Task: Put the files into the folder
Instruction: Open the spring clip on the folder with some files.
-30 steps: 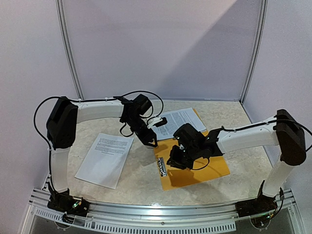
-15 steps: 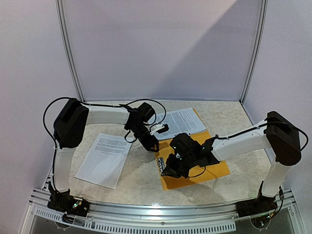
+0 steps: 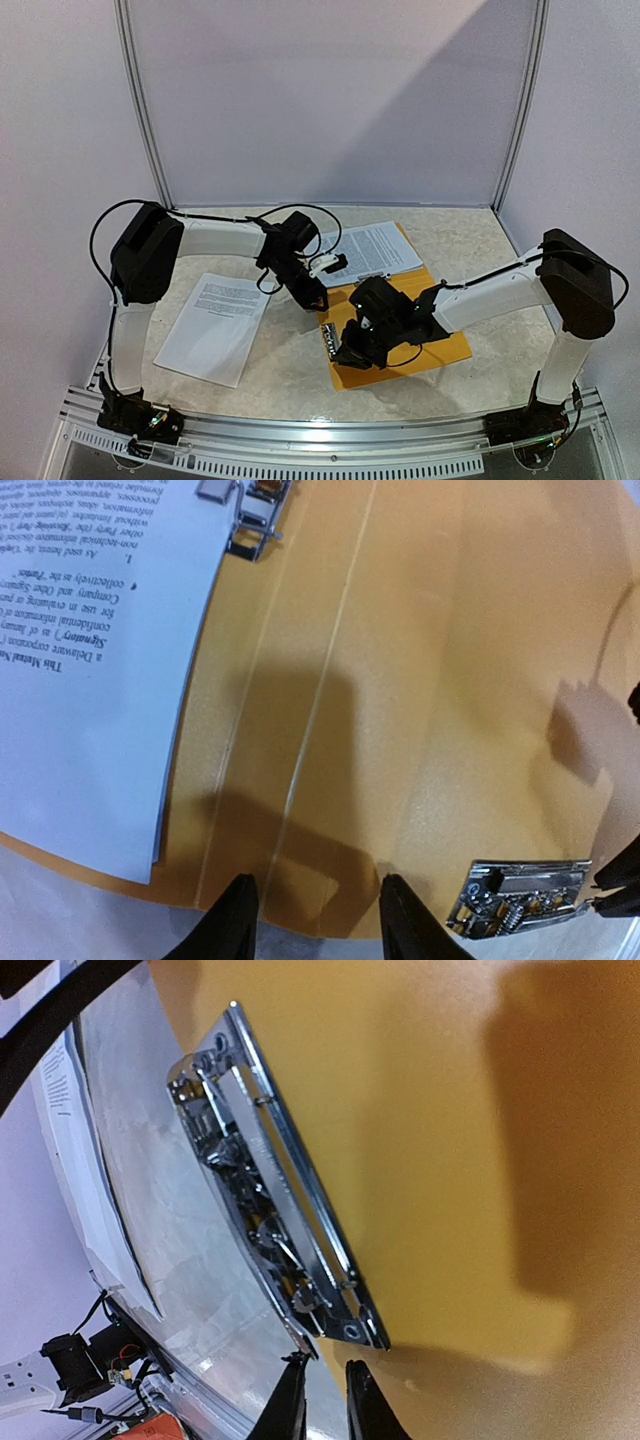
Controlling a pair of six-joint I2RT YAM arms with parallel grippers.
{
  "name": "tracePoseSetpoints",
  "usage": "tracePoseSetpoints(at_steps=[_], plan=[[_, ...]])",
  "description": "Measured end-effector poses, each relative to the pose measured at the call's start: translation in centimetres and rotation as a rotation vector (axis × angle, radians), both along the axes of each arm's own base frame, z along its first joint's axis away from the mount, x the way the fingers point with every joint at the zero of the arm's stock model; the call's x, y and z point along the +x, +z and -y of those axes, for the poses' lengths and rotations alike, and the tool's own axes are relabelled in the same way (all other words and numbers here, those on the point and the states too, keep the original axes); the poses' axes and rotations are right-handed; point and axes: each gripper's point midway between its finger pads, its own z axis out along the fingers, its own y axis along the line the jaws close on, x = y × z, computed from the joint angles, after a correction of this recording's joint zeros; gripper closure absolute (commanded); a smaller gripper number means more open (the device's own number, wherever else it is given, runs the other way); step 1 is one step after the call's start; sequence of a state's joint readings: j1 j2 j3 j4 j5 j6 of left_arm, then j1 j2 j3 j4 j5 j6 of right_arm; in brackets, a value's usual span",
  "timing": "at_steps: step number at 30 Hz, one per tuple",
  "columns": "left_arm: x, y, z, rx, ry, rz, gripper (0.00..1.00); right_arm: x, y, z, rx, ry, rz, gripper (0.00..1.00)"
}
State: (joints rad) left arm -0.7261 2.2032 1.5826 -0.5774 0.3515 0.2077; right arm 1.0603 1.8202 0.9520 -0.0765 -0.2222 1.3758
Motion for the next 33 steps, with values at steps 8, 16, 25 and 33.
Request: tracePoseSetpoints(at_steps=[8,16,25,33], plan=[[0.1,0.0,0.2,-0.009,-0.001,0.005,0.56,0.0,0.1,-0.7,0.03,0.017,0.006,0.87],[0.1,0.0,0.2,-0.012,-0.002,0.003,0.56,0.1,-0.4,-1.0,0.033,0.023,0.007,0.94],[0.1,0.0,0.2,-0.016,-0.003,0.002,0.56,0.3,-0.4,-1.2,0.049,0.016,0.008,0.97],[0.2,-0.1,0.2,-0.017,-0.007,0.007,0.57,0.1,-0.7,-0.6,0.084,-0.027,0.004,1.0]])
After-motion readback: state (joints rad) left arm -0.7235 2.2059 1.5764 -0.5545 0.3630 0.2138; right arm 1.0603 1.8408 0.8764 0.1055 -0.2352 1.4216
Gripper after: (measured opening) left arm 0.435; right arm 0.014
